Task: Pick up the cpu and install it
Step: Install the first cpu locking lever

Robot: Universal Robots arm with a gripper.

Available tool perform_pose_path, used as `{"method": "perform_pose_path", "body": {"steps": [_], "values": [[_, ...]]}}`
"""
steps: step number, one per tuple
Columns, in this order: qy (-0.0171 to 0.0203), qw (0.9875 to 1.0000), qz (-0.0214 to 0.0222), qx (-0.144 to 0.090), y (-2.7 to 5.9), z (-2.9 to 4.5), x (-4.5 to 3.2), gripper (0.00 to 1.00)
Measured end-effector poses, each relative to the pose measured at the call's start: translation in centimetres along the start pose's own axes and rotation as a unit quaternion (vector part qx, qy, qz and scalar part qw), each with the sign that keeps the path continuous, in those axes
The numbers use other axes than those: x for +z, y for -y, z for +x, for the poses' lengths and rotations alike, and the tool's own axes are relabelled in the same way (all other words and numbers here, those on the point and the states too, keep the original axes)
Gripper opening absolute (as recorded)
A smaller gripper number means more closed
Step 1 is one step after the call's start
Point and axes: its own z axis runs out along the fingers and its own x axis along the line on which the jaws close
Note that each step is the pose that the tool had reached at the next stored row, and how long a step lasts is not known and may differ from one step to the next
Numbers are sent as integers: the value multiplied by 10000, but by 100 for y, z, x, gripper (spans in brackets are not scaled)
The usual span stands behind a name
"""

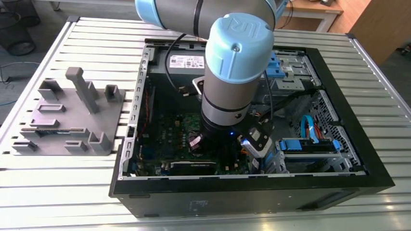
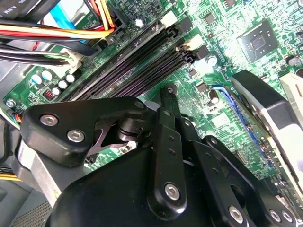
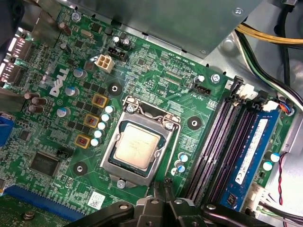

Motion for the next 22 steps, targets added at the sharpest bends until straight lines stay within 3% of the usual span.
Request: {"method": "perform_pose_path", "body": {"steps": [11, 16, 22], "values": [[6, 10000, -7, 0, -8, 21, -17, 11], [5, 10000, -5, 1, -11, 18, -167, 11], [5, 10000, -4, 9, -17, 12, -397, 11]]}}
